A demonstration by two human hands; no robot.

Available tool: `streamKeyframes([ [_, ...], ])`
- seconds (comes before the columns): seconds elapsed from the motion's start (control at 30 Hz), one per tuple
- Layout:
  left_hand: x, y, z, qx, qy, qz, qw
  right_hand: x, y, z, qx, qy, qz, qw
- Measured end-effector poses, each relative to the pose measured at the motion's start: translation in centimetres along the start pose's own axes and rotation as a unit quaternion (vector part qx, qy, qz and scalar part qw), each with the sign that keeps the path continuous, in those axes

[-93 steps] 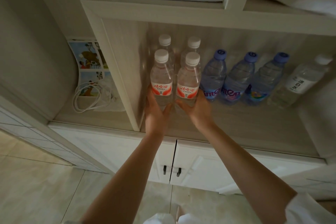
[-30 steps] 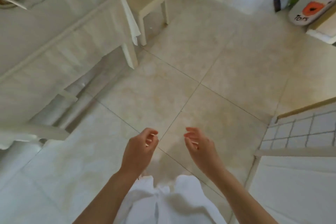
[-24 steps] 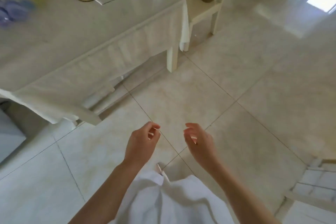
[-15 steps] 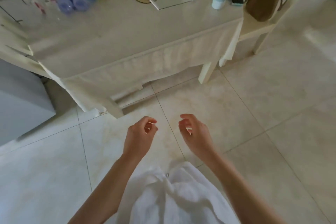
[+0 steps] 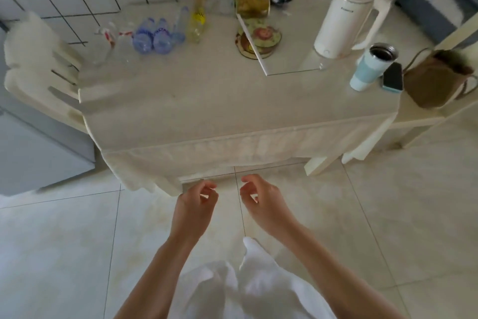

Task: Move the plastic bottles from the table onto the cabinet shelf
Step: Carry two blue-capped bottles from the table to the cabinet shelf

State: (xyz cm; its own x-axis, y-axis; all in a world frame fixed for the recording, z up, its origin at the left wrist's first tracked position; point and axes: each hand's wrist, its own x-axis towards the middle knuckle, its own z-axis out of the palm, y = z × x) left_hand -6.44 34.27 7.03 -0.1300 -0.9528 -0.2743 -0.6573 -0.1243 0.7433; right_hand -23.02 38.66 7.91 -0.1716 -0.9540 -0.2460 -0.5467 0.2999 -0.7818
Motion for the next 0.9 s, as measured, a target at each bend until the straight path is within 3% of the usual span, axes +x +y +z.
streamKeyframes([
  [0.2, 6.1, 2.2, -0.4, -0.008, 0.05, -0.044, 0.998, 9.0, -2.0, -2.5, -0.024, -0.031, -0.027, 0.999],
  [0.47, 14.6, 0.9, -4.2, -0.024, 0.072, -0.085, 0.993, 18.0, -5.6, -0.3, -0.004, -0.065, -0.02, 0.998],
  [0.9, 33.8, -1.0, -15.4, 0.006, 0.071, -0.056, 0.996, 34.8, -14.3, 5.0, -0.001, -0.053, 0.002, 0.999],
])
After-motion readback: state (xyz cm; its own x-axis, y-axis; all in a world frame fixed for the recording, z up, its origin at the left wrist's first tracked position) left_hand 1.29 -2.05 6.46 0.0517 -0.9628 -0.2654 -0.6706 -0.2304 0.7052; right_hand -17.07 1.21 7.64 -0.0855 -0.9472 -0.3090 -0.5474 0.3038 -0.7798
